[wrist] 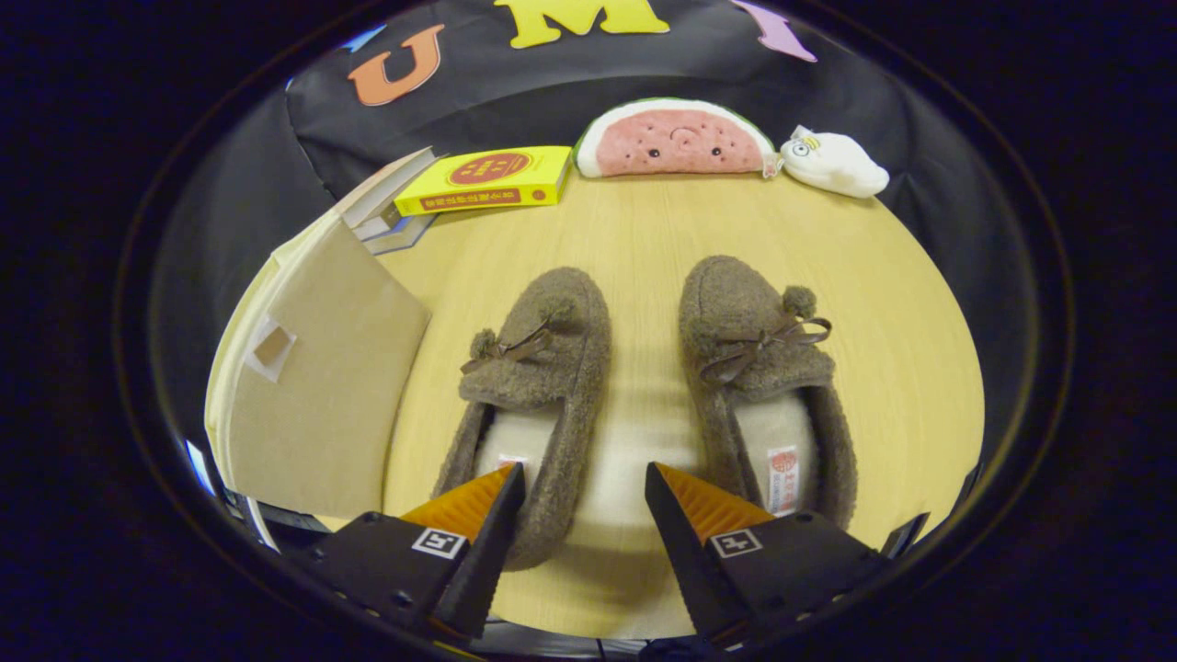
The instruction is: Open the storage box then place both shoes into the box .Put the left shoe in first, then the right shoe, with the right side of both shoes facing outward in a uniform manner.
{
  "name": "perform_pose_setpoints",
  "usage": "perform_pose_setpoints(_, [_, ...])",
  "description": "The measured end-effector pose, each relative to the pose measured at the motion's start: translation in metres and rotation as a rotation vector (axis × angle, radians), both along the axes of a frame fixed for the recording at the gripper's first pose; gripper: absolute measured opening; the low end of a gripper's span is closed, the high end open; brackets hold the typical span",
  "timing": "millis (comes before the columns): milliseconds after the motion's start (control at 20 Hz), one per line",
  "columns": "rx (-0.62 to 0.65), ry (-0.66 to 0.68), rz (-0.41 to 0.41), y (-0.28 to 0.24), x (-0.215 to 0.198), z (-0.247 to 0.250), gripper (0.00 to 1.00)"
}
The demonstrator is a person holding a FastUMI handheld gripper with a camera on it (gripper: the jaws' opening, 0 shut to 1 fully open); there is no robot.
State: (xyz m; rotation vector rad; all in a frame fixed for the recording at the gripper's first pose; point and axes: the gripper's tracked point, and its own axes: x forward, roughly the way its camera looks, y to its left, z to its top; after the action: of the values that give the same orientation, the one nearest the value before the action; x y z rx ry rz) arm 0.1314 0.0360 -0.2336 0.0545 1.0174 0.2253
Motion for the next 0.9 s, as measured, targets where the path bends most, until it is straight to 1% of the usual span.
perform_pose_setpoints(50, [0.002,0.028,0.007,0.002,0.0,-0.002,0.78])
perform_pose_setpoints(100, [0.005,0.064,0.019,0.006,0.0,-0.005,0.69])
perform_pose_setpoints(150, [0.011,0.095,0.027,0.009,0.001,-0.007,0.64])
perform_pose_setpoints(300, [-0.01,0.14,0.028,0.013,0.006,-0.01,0.44])
perform_pose_setpoints(350, [0.029,0.141,0.035,0.022,0.009,-0.008,0.33])
perform_pose_setpoints(450, [0.024,0.15,0.016,0.019,0.008,-0.009,0.12])
perform_pose_setpoints(550, [0.038,0.149,-0.012,0.018,0.008,-0.011,0.12])
perform_pose_setpoints(600, [0.045,0.153,-0.02,0.019,0.008,-0.01,0.0])
perform_pose_setpoints(700, [0.057,0.16,-0.034,0.017,0.004,-0.007,0.01])
perform_pose_setpoints(800, [0.063,0.139,-0.055,0.014,0.0,0.003,0.01])
perform_pose_setpoints(900, [0.073,0.117,-0.053,0.014,-0.009,0.018,0.01])
